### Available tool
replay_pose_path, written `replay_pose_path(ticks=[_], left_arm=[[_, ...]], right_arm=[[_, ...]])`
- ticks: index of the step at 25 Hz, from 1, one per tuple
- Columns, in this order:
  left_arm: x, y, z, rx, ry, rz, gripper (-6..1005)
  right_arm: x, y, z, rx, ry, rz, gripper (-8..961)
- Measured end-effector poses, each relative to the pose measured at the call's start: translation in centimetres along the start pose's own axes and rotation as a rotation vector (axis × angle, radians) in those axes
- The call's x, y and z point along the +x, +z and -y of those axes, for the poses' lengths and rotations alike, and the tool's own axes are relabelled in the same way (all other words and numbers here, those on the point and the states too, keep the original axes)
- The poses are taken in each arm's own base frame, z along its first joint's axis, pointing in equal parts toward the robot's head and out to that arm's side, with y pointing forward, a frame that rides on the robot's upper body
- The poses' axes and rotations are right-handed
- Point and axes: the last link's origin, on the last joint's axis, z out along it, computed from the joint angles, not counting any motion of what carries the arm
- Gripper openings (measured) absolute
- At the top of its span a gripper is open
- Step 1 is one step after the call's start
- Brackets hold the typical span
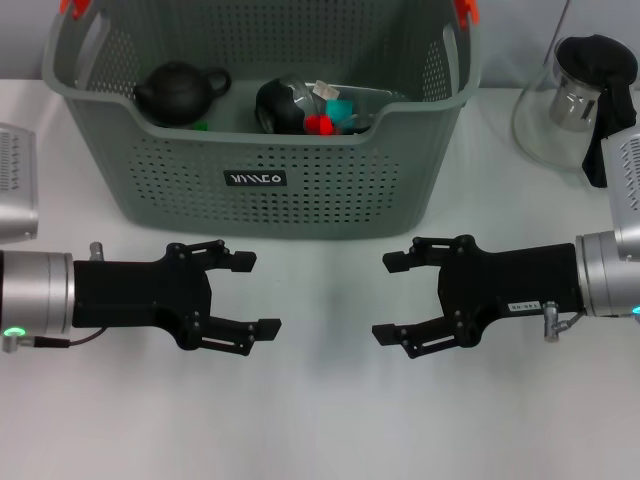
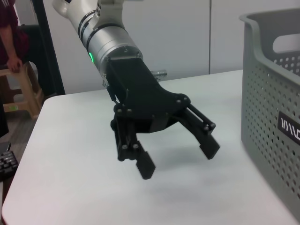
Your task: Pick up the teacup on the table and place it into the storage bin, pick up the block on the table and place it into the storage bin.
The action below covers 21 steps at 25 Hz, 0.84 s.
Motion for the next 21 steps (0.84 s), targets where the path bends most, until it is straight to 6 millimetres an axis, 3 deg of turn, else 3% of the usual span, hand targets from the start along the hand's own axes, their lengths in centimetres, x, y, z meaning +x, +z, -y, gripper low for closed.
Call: replay_pose_path(ticks=[21], left_arm=[[0.05,0.28,-0.23,-0.014,-0.003,-0.001,951]], right_arm=[[0.75,-0.3,-0.36,0.003,0.018,-0.005,947]])
